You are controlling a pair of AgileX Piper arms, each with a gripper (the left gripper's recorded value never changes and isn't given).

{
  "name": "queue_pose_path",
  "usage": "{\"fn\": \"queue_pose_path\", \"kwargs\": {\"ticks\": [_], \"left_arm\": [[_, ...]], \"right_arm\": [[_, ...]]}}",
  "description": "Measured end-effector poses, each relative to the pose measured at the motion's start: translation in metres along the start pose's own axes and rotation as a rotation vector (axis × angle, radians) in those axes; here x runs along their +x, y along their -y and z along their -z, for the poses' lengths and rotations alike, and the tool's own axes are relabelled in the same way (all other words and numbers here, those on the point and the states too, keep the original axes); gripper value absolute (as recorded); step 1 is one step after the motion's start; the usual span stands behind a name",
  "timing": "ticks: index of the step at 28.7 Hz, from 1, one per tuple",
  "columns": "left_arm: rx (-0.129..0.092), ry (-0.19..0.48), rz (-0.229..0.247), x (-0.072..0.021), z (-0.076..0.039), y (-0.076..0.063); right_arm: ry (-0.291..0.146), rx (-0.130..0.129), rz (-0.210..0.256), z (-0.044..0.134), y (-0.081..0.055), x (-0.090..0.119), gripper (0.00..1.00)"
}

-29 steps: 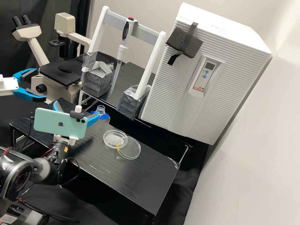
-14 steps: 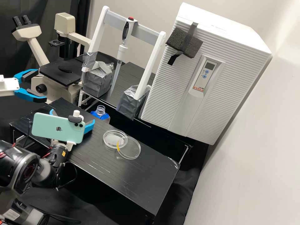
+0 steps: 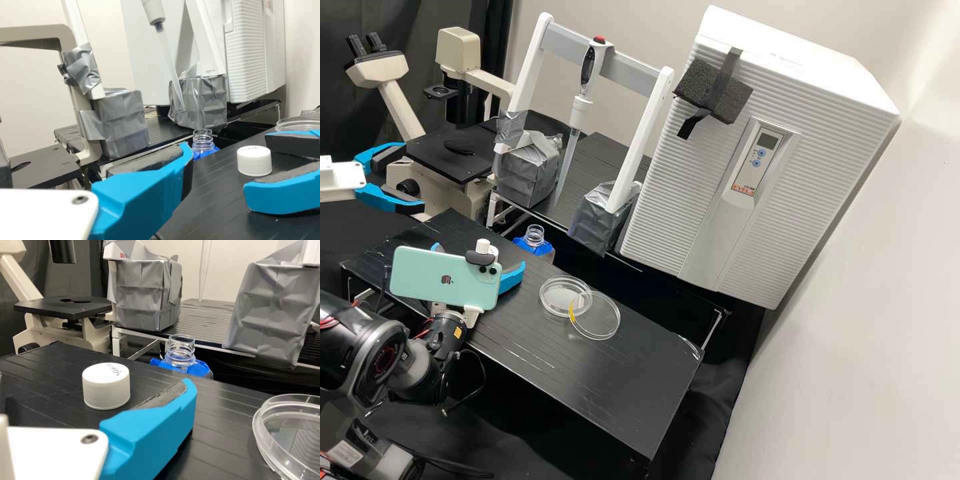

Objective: Close the bottle

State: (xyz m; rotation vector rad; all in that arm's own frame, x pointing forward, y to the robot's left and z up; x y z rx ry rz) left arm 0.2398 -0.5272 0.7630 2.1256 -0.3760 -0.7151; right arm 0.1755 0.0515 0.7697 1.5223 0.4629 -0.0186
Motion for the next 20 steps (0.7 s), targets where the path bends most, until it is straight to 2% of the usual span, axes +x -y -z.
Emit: {"fn": "queue_pose_path", "kwargs": {"ticks": [5, 9, 13, 16, 20], "left_arm": [[-0.002, 0.000, 0.000, 0.0000, 0.0000, 0.0000], [-0.002, 0.000, 0.000, 0.0000, 0.0000, 0.0000], [-0.002, 0.000, 0.000, 0.0000, 0.0000, 0.0000], [-0.002, 0.000, 0.000, 0.0000, 0.0000, 0.0000], [-0.002, 0.000, 0.000, 0.0000, 0.0000, 0.0000]], "right_arm": [[0.000, -0.001, 0.000, 0.0000, 0.0000, 0.0000, 0.00], [0.000, -0.025, 0.000, 0.0001, -0.0004, 0.0005, 0.00], [-0.011, -0.035, 0.001, 0.0020, -0.0007, 0.0020, 0.00], [-0.016, -0.071, 0.002, 0.0031, -0.0004, 0.0026, 0.00], [-0.017, -0.074, 0.002, 0.0033, -0.0002, 0.0027, 0.00]]}}
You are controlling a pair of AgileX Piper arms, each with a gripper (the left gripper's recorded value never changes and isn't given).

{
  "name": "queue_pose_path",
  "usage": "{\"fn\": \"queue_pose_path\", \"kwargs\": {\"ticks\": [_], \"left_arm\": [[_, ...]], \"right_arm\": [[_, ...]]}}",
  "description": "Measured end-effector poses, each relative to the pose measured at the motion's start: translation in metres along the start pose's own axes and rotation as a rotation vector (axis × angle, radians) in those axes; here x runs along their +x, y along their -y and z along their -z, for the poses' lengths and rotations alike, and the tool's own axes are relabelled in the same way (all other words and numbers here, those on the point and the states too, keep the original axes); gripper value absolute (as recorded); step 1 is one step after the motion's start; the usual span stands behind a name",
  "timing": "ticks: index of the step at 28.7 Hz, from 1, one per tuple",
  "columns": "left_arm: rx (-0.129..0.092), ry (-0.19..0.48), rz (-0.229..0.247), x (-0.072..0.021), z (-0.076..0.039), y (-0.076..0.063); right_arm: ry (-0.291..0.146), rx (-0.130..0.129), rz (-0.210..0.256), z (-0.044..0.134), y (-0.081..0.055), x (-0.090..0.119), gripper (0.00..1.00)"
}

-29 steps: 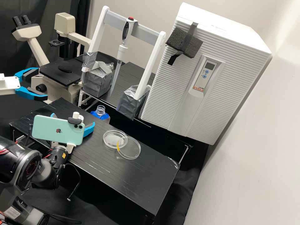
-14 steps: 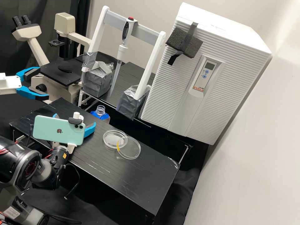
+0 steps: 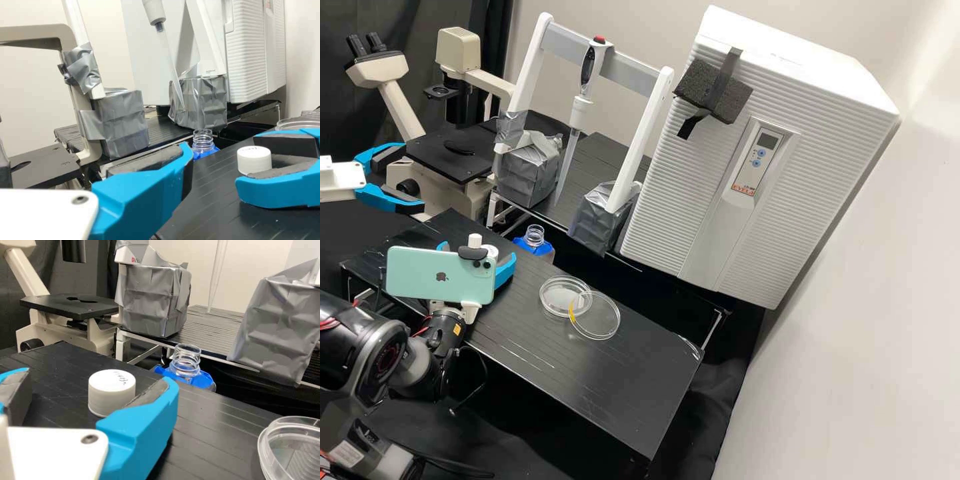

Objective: Close the bottle

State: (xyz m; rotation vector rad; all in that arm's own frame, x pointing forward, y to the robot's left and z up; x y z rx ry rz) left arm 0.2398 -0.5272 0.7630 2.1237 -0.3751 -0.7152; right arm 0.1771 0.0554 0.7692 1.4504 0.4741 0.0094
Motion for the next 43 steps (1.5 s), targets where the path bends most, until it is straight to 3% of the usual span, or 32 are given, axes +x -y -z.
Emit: {"fn": "queue_pose_path", "kwargs": {"ticks": [43], "left_arm": [[-0.004, -0.001, 0.004, -0.0002, 0.0001, 0.0010]], "right_arm": [[0.016, 0.002, -0.011, -0.0025, -0.0017, -0.0003, 0.00]]}}
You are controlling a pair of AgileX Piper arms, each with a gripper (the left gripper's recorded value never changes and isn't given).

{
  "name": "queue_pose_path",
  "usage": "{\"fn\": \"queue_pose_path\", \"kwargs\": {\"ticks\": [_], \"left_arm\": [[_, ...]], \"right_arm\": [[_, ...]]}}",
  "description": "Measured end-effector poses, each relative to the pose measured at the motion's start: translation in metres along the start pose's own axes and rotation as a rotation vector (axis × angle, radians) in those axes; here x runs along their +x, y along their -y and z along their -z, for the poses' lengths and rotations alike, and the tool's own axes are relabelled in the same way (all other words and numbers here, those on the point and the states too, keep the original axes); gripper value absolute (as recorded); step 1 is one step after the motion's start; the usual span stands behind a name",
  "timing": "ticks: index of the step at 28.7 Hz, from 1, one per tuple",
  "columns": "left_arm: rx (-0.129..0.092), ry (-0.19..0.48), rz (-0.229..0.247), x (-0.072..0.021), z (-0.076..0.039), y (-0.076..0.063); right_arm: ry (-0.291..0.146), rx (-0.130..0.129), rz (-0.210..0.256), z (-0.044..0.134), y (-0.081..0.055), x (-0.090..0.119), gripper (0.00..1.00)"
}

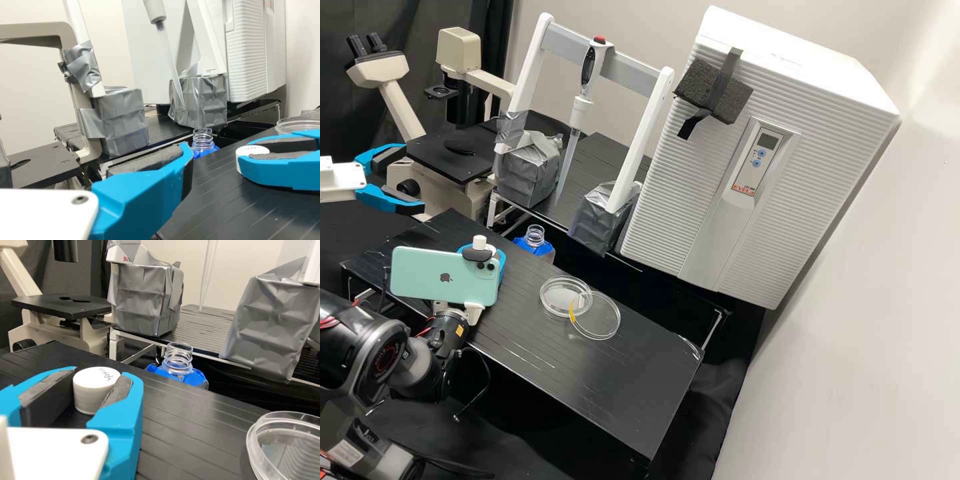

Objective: Close the bottle

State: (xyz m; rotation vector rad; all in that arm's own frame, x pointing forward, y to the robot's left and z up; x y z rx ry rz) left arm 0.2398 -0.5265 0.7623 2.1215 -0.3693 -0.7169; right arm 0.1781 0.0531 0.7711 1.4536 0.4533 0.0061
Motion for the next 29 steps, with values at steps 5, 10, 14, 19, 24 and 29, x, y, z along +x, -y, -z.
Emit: {"fn": "queue_pose_path", "kwargs": {"ticks": [5, 10, 14, 19, 24, 29], "left_arm": [[0.000, 0.000, 0.000, 0.0000, 0.000, 0.000], [-0.001, -0.002, -0.001, 0.0000, 0.000, 0.000], [-0.002, -0.002, 0.002, 0.0002, 0.000, 0.001], [-0.006, -0.004, 0.012, -0.0001, 0.001, 0.003], [-0.013, -0.012, 0.024, -0.0031, 0.001, 0.007], [-0.015, -0.014, 0.030, -0.0044, 0.001, 0.008]], "right_arm": [[-0.003, 0.001, 0.002, 0.001, 0.000, 0.000, 0.00], [0.004, 0.004, -0.023, 0.001, -0.006, 0.005, 0.00], [0.005, 0.011, -0.067, 0.004, -0.014, 0.014, 0.00], [0.012, -0.029, -0.127, 0.007, -0.026, 0.035, 0.00], [0.020, -0.052, -0.152, 0.009, -0.031, 0.057, 0.00], [0.025, -0.069, -0.147, 0.008, -0.030, 0.074, 0.00]]}}
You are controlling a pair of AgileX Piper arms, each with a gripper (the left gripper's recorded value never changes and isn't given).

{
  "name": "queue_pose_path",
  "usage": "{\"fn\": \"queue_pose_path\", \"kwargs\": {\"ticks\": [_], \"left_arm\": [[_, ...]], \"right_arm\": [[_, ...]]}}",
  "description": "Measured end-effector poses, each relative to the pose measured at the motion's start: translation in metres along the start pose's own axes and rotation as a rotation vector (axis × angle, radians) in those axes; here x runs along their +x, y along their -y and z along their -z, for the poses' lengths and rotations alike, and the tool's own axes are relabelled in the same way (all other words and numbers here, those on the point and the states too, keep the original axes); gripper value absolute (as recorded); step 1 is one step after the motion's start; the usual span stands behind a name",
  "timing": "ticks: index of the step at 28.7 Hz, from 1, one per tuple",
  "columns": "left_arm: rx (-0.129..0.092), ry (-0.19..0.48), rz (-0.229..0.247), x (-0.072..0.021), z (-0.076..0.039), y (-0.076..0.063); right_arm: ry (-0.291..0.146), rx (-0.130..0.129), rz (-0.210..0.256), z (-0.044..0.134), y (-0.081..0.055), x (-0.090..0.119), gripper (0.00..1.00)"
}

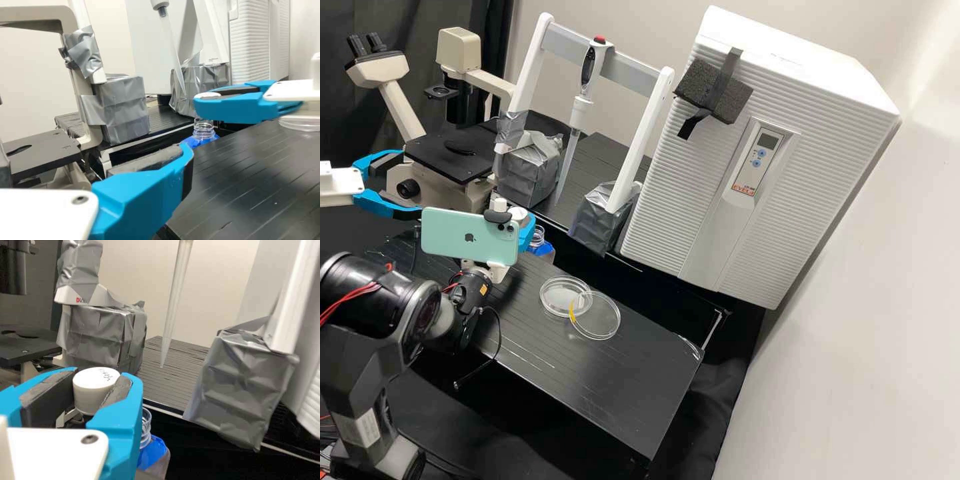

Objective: Close the bottle

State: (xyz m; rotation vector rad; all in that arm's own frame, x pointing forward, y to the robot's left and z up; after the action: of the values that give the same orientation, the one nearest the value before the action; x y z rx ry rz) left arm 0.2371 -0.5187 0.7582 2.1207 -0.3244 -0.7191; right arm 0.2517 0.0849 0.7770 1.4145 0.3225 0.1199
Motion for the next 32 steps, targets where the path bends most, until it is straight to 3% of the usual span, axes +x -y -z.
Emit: {"fn": "queue_pose_path", "kwargs": {"ticks": [6, 13, 32], "left_arm": [[0.000, -0.006, -0.001, -0.0004, 0.002, 0.000], [0.002, -0.012, -0.003, -0.0005, 0.003, -0.001], [0.003, -0.019, -0.006, -0.0005, 0.005, -0.002]], "right_arm": [[0.000, -0.014, -0.006, -0.001, -0.001, 0.010, 0.00], [0.036, -0.011, -0.006, -0.010, -0.001, 0.014, 0.00], [0.068, -0.005, 0.011, -0.018, 0.004, 0.016, 0.00]]}}
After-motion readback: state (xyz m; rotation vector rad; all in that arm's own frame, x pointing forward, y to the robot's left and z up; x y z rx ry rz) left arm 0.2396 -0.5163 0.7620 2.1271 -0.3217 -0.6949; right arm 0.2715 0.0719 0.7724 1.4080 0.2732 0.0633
